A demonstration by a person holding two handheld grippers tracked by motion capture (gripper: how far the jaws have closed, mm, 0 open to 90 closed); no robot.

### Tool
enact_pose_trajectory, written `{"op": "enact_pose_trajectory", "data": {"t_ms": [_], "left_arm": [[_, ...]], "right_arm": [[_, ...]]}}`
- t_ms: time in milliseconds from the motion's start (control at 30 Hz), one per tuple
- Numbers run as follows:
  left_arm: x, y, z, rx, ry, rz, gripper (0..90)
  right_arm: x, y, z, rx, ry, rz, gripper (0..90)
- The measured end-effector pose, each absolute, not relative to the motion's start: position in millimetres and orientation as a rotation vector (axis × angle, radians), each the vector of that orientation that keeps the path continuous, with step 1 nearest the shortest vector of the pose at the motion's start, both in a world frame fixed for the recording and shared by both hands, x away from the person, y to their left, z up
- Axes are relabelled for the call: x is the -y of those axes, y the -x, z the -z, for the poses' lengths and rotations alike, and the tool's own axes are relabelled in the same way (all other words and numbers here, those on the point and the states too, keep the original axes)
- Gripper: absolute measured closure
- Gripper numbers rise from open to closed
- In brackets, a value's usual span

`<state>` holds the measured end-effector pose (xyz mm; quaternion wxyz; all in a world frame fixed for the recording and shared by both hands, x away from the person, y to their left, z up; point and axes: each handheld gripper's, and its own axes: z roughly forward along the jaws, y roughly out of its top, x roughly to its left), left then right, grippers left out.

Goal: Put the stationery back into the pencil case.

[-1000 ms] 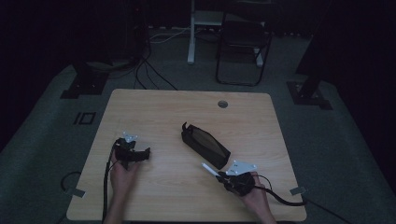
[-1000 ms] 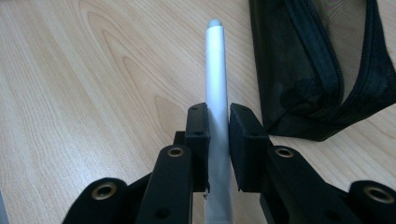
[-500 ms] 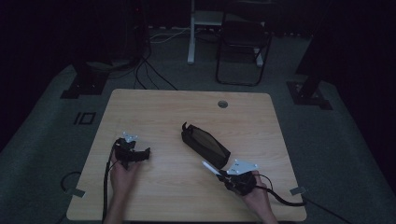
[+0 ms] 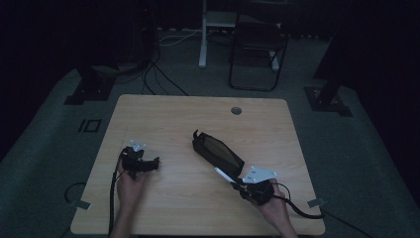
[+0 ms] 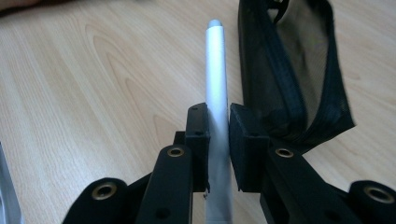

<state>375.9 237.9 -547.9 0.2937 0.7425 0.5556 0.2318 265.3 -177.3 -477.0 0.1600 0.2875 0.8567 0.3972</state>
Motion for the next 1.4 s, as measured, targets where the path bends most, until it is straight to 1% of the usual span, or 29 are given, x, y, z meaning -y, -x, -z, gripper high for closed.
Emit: {"op": "enact_pose_trajectory", "data": {"t_ms": [300, 1400], "left_arm": [[-237.9, -376.0, 547.9, -1.479, -1.977, -0.617, 6.2], [-237.9, -376.0, 547.9, -1.479, -1.977, -0.617, 6.2]], "right_arm": [[181.7, -267.8, 463.2, -2.415, -0.816, -1.153, 78.6], [189.5, -276.0, 439.5, -2.375, -0.819, -1.156, 78.6]]}}
